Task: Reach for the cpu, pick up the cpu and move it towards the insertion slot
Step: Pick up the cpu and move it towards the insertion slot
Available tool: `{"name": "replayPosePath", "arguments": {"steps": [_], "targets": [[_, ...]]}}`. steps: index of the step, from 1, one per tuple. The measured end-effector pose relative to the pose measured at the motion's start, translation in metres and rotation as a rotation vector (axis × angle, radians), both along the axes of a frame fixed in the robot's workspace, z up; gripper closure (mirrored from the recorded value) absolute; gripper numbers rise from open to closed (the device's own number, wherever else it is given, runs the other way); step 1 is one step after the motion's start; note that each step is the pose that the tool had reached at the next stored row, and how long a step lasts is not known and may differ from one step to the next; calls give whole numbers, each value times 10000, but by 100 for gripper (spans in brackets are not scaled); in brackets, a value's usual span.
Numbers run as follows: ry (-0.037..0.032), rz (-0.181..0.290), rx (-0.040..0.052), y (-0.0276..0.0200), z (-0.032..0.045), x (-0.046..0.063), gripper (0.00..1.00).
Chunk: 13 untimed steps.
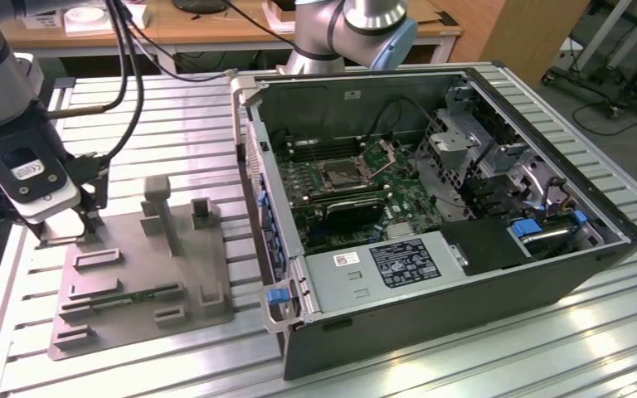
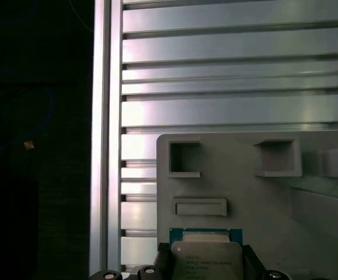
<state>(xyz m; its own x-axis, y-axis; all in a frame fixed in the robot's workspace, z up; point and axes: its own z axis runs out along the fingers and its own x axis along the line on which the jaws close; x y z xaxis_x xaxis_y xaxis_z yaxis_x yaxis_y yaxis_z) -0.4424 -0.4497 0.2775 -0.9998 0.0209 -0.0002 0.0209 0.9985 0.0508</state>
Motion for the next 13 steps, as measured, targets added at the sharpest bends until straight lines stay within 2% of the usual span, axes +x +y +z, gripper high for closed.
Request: {"name": "replayPosePath", "arguments": {"steps": [8, 13], "targets": [[-3, 0, 1, 0, 84, 0, 45], [-4, 0, 0, 0, 168, 0, 45]]}}
